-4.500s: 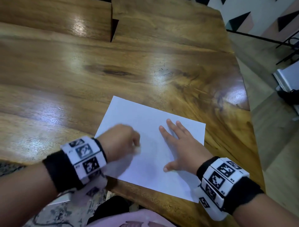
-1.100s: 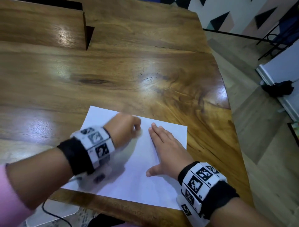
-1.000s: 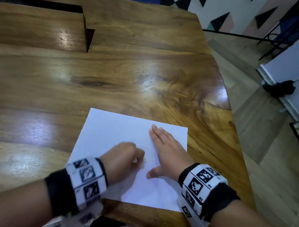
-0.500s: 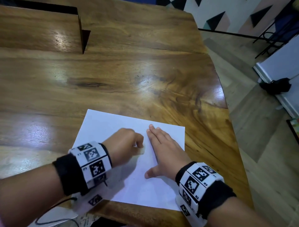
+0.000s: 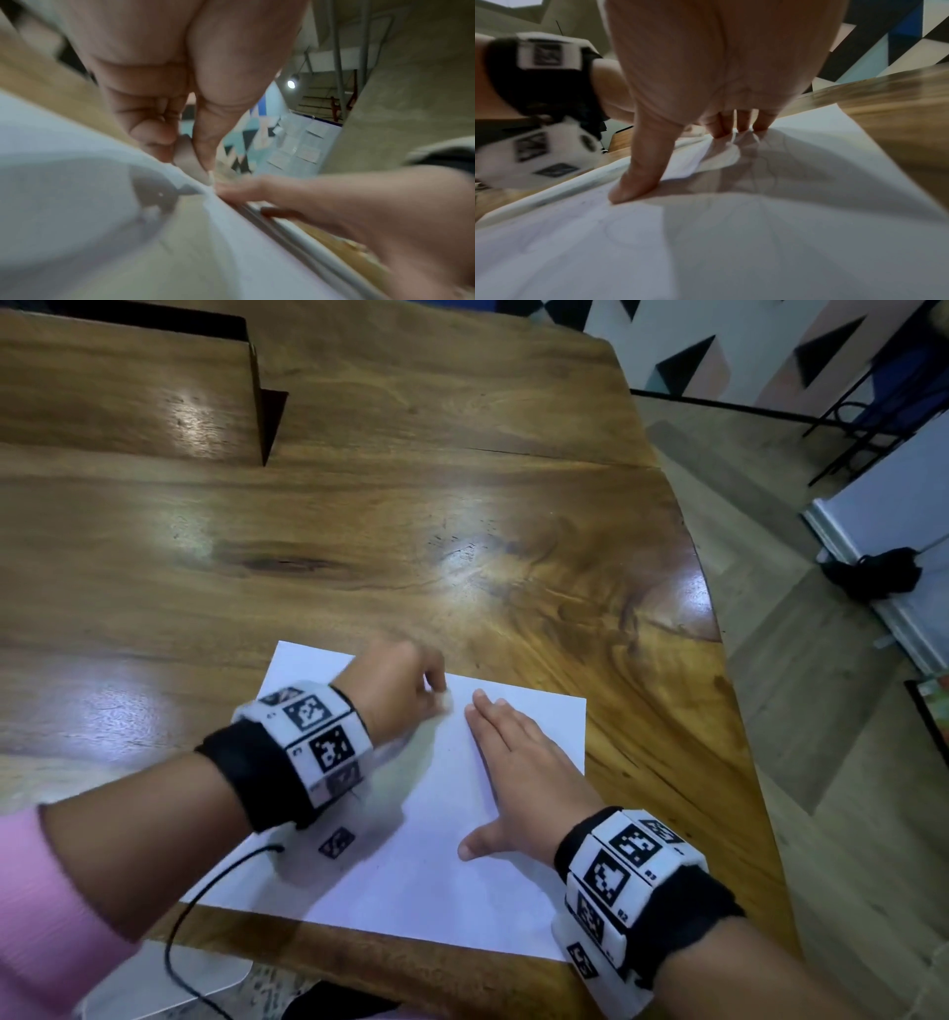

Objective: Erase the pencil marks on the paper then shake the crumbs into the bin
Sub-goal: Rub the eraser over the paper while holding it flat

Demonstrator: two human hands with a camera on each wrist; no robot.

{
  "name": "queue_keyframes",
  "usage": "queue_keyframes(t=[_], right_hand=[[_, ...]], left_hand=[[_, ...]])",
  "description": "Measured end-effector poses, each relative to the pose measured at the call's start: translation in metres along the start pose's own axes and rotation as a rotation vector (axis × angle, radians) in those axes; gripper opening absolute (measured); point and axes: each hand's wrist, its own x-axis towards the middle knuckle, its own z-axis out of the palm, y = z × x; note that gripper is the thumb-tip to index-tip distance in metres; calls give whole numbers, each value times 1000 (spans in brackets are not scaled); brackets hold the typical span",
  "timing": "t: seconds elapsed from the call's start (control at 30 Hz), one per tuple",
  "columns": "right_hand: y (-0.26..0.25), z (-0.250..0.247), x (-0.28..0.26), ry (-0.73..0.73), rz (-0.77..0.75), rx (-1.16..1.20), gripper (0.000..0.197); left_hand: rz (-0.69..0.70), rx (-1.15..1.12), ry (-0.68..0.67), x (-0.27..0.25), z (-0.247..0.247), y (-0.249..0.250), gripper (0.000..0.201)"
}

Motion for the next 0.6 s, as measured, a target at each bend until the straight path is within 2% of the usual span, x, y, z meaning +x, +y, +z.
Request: queue_keyframes(t=[0.07, 0.2, 0.27, 0.43, 0.6], right_hand=[[-1, 0, 0, -9, 5, -4, 129], [0, 1, 0, -4, 10, 6, 129], [-1, 1, 0, -2, 9, 13, 129], [9, -3, -6, -11, 72, 51, 131], [20, -8, -13, -30, 77, 31, 129]], left_hand=[[-24, -7, 44, 1, 0, -1, 14], [138, 59, -160, -32, 18, 3, 9], [178, 103, -207, -39, 23, 2, 6], [164, 147, -164, -46, 31, 1, 7], [75, 48, -178, -35, 16, 3, 12]])
